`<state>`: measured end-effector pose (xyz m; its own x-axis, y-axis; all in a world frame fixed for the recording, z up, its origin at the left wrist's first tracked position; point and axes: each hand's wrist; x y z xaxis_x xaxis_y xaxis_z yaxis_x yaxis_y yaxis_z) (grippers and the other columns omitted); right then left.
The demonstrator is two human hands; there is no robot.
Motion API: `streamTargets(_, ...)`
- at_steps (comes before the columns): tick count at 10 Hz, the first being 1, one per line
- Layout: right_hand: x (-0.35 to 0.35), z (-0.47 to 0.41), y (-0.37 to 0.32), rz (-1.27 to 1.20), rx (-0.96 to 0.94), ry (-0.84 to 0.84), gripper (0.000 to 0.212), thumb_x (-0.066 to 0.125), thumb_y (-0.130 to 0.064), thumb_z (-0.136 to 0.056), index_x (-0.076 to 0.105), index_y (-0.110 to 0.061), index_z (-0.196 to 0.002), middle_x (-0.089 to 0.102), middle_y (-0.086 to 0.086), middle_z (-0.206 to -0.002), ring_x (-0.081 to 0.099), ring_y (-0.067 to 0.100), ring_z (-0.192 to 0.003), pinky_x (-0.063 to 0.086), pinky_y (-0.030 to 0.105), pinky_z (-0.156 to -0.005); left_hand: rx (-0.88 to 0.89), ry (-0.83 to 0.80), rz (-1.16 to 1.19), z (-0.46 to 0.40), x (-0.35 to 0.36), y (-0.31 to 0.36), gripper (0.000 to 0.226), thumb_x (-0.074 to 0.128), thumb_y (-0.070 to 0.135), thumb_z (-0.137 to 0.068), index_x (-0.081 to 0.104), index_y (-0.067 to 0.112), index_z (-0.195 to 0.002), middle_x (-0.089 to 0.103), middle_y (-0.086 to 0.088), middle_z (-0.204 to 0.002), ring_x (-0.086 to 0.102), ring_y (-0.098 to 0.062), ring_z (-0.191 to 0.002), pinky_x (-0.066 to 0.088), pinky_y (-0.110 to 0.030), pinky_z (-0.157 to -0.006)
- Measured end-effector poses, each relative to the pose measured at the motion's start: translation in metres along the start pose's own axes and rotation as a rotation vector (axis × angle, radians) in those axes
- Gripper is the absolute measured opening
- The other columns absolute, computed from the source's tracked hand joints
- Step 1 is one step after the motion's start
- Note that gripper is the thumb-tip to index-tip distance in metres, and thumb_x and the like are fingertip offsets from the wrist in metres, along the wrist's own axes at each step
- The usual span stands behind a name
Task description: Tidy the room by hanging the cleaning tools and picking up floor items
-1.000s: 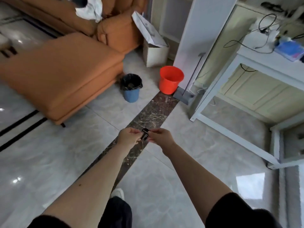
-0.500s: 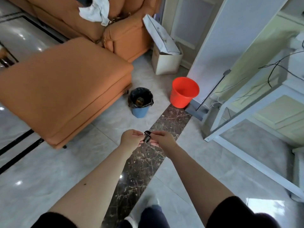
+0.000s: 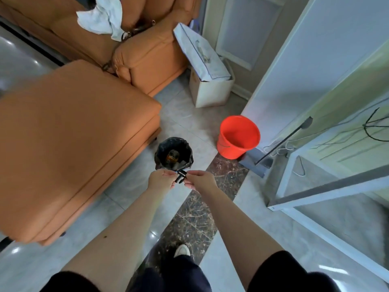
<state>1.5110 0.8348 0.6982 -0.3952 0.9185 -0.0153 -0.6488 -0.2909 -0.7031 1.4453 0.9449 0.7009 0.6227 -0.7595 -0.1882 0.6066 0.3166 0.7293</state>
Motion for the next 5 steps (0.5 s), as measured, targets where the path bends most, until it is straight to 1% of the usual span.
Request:
streamTargets(1, 0.015, -0.041, -0.026, -0.024, 0.046, -0.030, 0.018, 0.059, 0.004, -0.087, 0.064, 0.004, -0.105, 0.065, 0.014, -0.074, 0.064, 0.017, -0.064, 0.057, 0.020, -0.061, -0.001, 0.014, -0.040, -0.043, -0.001, 0.021, 0.019, 0.062, 0.002, -0.087, 0.058, 0.010, -0.071, 0.056, -0.007, -0.062, 0.050, -0.014, -0.053, 0.043, -0.007, -0.037)
streamTargets(2, 0.030, -0.076, -0.044, -0.059, 0.113, -0.004, 0.022, 0.056, 0.005, -0.088, 0.064, 0.006, -0.108, 0.064, 0.015, -0.071, 0.063, 0.019, -0.063, 0.058, 0.024, -0.067, -0.016, 0.015, -0.074, -0.086, 0.000, 0.037, 0.007, 0.061, 0.004, -0.087, 0.061, 0.007, -0.080, 0.058, -0.006, -0.063, 0.054, -0.016, -0.058, 0.054, -0.020, -0.060)
streamTargets(3, 0.043, -0.109, -0.061, -0.084, 0.155, 0.014, 0.022, 0.053, 0.007, -0.088, 0.065, 0.005, -0.106, 0.063, 0.017, -0.080, 0.060, 0.015, -0.058, 0.055, 0.020, -0.063, -0.022, -0.019, -0.117, -0.128, 0.005, 0.054, 0.006, 0.061, 0.003, -0.086, 0.063, 0.006, -0.081, 0.059, -0.007, -0.065, 0.058, -0.022, -0.065, 0.055, -0.034, -0.076)
streamTargets(4, 0.054, -0.139, -0.084, -0.049, 0.150, 0.068, 0.031, 0.052, 0.003, -0.089, 0.061, 0.004, -0.119, 0.057, 0.012, -0.080, 0.057, 0.016, -0.063, 0.048, 0.022, -0.062, -0.096, -0.120, -0.081, -0.166, 0.011, 0.076, 0.007, 0.059, 0.002, -0.087, 0.062, 0.004, -0.081, 0.061, -0.009, -0.071, 0.058, -0.016, -0.062, 0.052, -0.024, -0.065)
streamTargets(5, 0.056, -0.160, -0.102, 0.101, 0.146, 0.159, 0.035, 0.055, -0.006, -0.088, 0.063, -0.006, -0.121, 0.055, 0.010, -0.094, 0.049, 0.021, -0.087, 0.041, 0.020, -0.065, -0.148, -0.184, -0.127, -0.191, 0.017, 0.097, 0.009, 0.057, 0.005, -0.090, 0.062, 0.003, -0.097, 0.061, -0.014, -0.090, 0.059, -0.017, -0.067, 0.053, -0.028, -0.068)
Point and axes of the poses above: each hand's wrist, its own z-axis away from the middle knuckle, its own x-axis out of the palm, y = z × x
